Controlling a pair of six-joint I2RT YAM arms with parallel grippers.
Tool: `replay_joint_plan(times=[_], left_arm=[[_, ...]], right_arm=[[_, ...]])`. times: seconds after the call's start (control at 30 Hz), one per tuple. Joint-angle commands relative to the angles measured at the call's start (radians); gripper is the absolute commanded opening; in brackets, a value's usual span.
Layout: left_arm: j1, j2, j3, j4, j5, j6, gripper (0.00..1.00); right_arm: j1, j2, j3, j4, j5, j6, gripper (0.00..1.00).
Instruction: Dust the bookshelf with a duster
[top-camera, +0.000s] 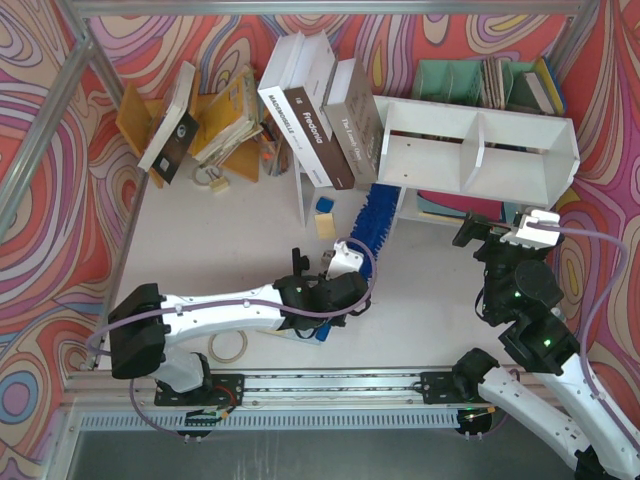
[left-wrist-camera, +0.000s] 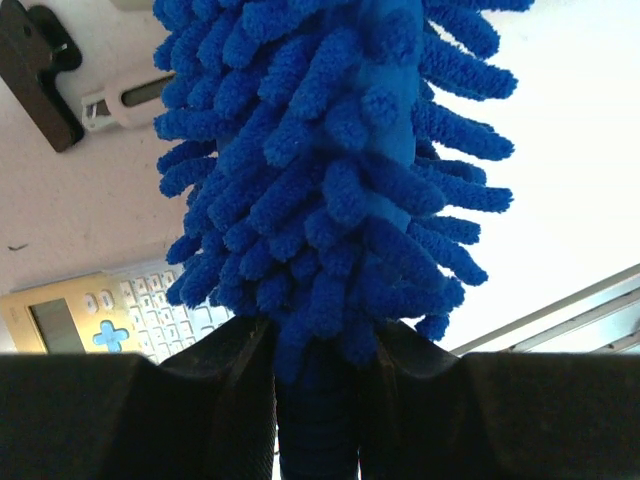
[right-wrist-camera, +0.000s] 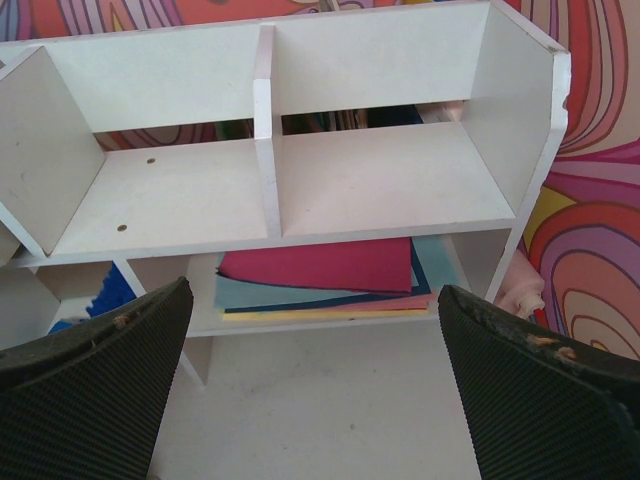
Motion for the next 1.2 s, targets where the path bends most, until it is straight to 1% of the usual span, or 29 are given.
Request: replay_joint_plan(times=[0.0,0.23,0.4,0.5,0.7,0.87,1.0,1.17], left_arm=[[0.003,0.009,-0.034,0.004,0.045,0.002,0.0],[0.024,0.032,-0.033,-0.015,0.058,-0.02,0.0],[0.024,0.007,-0.023,-0.028,0.043,-0.006,0.0],[0.023,-0.066,-0.026,-0.02,0.01,0.01,0.0],[0.023,-0.26,-0.078,0.083,-0.052,0.05,0.0],[0.023,-0.351,-0.138,0.164,-0.081,0.064,0.0],[0.023,-0.306,-0.131,0.141,-0.065,0.057,0.0],[0.024,-0.188,-0.127,0.134,0.003,0.037,0.0]], right_arm=[[0.0,-0.017,-0.005,0.034,0.013,-0.012,0.99],[0.0,-0.022,-0.005,0.034,0.014,-0.011,0.99],[0.001,-0.026,-0.008,0.034,0.014,-0.012,0.99],[0.0,-0.027,-0.008,0.036,0.014,-0.013,0.99],[0.001,-0.027,-0.009,0.037,0.014,-0.014,0.99],[0.0,-0.026,-0.009,0.038,0.014,-0.013,0.99],[0.0,-0.023,-0.009,0.038,0.013,-0.014,0.99],[0.0,-0.021,-0.009,0.039,0.013,-0.014,0.99]])
